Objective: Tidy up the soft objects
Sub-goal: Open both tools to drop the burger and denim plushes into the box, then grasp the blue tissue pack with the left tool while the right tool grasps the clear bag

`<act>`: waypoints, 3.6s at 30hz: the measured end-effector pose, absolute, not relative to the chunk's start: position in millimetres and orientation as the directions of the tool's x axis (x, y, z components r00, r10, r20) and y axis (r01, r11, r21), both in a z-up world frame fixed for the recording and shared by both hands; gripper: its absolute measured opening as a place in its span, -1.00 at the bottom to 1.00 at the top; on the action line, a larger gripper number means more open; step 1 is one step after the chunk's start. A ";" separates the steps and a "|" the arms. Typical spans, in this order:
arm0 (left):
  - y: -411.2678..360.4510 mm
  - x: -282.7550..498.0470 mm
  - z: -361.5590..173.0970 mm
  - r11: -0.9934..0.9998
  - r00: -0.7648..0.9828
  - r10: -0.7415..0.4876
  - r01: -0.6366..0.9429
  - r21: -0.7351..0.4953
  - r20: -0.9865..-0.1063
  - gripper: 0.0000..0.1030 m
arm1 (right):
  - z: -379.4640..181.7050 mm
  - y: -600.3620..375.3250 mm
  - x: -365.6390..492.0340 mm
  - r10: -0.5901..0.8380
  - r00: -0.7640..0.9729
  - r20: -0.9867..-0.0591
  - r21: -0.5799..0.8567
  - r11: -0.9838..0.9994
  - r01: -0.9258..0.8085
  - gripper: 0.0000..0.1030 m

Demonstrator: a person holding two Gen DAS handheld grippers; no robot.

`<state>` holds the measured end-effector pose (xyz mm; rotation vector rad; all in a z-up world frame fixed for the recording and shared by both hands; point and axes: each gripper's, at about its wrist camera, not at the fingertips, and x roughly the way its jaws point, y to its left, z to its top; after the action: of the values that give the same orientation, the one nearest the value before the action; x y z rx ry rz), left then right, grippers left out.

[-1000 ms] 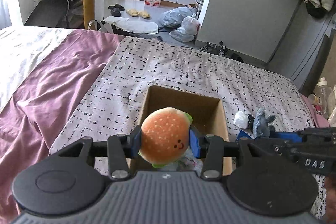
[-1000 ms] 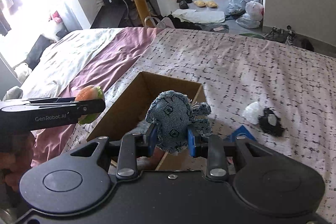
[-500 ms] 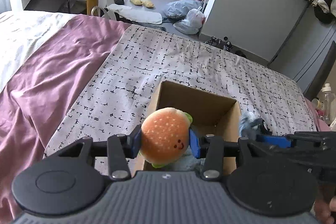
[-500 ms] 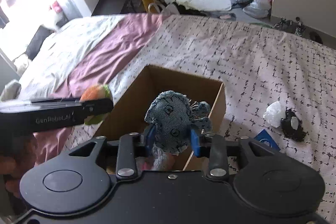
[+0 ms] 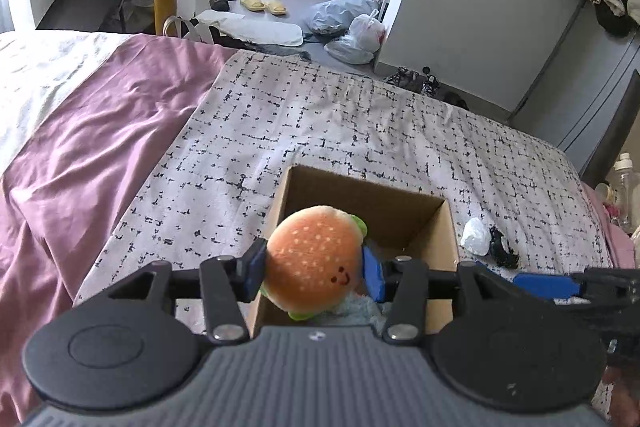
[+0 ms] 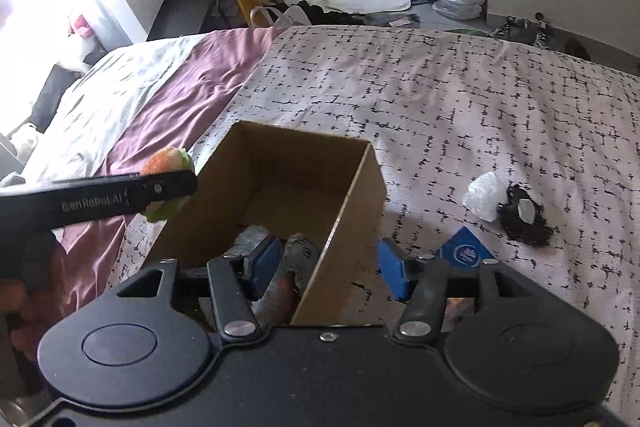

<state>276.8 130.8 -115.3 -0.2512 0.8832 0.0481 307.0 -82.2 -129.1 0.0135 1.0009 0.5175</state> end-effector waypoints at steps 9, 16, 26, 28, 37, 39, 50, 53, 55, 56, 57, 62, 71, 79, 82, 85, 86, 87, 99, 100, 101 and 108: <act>126.3 271.8 -97.0 0.966 0.662 -0.061 -0.151 -0.212 -0.747 0.41 | -122.4 -106.8 304.0 0.430 0.456 -0.779 0.278 0.889 -0.364 0.12; 114.6 258.9 -90.6 0.971 0.656 -0.036 -0.157 -0.182 -0.754 0.41 | -118.0 -120.4 292.9 0.435 0.458 -0.776 0.271 0.884 -0.381 0.13; 86.3 238.2 -82.6 0.976 0.657 -0.003 -0.164 -0.146 -0.753 0.42 | -112.3 -144.8 279.1 0.463 0.471 -0.751 0.282 0.870 -0.405 0.39; 82.0 233.0 -80.1 0.975 0.668 -0.005 -0.162 -0.152 -0.744 0.66 | -111.3 -151.2 277.0 0.471 0.478 -0.741 0.288 0.867 -0.407 0.53; 57.8 219.9 -72.9 0.979 0.657 0.031 -0.172 -0.110 -0.753 0.92 | -107.1 -184.9 271.9 0.477 0.521 -0.707 0.292 0.869 -0.399 0.88; 53.3 218.5 -73.7 0.978 0.648 0.018 -0.171 -0.123 -0.761 0.93 | -107.4 -193.2 272.1 0.477 0.531 -0.700 0.297 0.871 -0.391 0.93; 20.7 207.9 -70.9 0.979 0.674 0.006 -0.153 -0.132 -0.739 1.00 | -114.2 -232.8 270.0 0.478 0.559 -0.678 0.320 0.876 -0.360 1.00; 12.0 206.9 -69.8 0.978 0.676 0.001 -0.155 -0.141 -0.737 1.00 | -115.5 -240.2 267.8 0.482 0.563 -0.672 0.312 0.873 -0.375 1.00; 7.1 205.6 -69.6 0.975 0.685 -0.013 -0.153 -0.162 -0.729 1.00 | -115.4 -245.3 266.2 0.491 0.563 -0.665 0.314 0.867 -0.386 1.00; 4.4 204.7 -69.1 0.975 0.687 -0.021 -0.148 -0.167 -0.726 1.00 | -114.7 -248.0 265.5 0.493 0.566 -0.661 0.313 0.866 -0.389 1.00; 1.0 204.5 -69.1 0.975 0.688 -0.021 -0.145 -0.165 -0.726 1.00 | -114.0 -251.1 265.3 0.495 0.571 -0.655 0.313 0.866 -0.391 1.00; -15.8 206.0 -70.1 0.976 0.685 -0.033 -0.134 -0.171 -0.728 1.00 | -111.2 -265.5 267.5 0.512 0.572 -0.641 0.337 0.857 -0.390 1.00; -46.0 211.4 -87.0 0.978 0.648 -0.043 -0.127 -0.163 -0.760 1.00 | -139.9 -287.1 277.1 0.503 0.595 -0.627 0.402 0.863 -0.305 0.97; -58.8 215.5 -109.2 0.982 0.652 -0.051 -0.107 -0.159 -0.756 0.99 | -165.9 -293.9 283.7 0.524 0.556 -0.645 0.467 0.846 -0.256 0.87; -61.1 219.6 -117.8 0.979 0.653 -0.043 -0.123 -0.162 -0.756 0.95 | -174.4 -295.3 288.5 0.529 0.540 -0.654 0.487 0.841 -0.235 0.85; -64.5 224.5 -126.8 0.978 0.659 -0.038 -0.129 -0.162 -0.752 0.90 | -181.5 -295.3 293.3 0.550 0.517 -0.656 0.520 0.826 -0.219 0.79; -65.6 225.9 -130.0 0.977 0.662 -0.036 -0.133 -0.165 -0.748 0.86 | -183.9 -294.9 295.2 0.558 0.509 -0.655 0.532 0.819 -0.214 0.78; -66.1 227.3 -132.9 0.976 0.663 -0.036 -0.136 -0.168 -0.748 0.79 | -186.6 -294.0 297.1 0.563 0.501 -0.657 0.541 0.815 -0.207 0.76; -70.7 248.7 -166.9 0.965 0.648 -0.053 -0.161 -0.206 -0.760 0.23 | -217.0 -283.8 320.5 0.602 0.426 -0.676 0.596 0.786 -0.164 0.41; -70.6 250.0 -169.7 0.963 0.651 -0.060 -0.161 -0.215 -0.757 0.23 | -221.0 -282.6 323.7 0.603 0.418 -0.679 0.602 0.784 -0.153 0.35; -70.7 251.7 -172.1 0.962 0.651 -0.063 -0.162 -0.219 -0.757 0.23 | -224.6 -280.8 326.3 0.610 0.407 -0.680 0.612 0.778 -0.145 0.33; -65.8 264.3 -180.8 0.957 0.656 -0.056 -0.180 -0.229 -0.753 0.20 | -243.6 -262.9 338.4 0.620 0.361 -0.696 0.625 0.771 -0.121 0.30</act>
<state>264.3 -65.8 -180.8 -0.2966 0.8555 0.0715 338.4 -262.9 -243.6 0.5235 1.1080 0.5064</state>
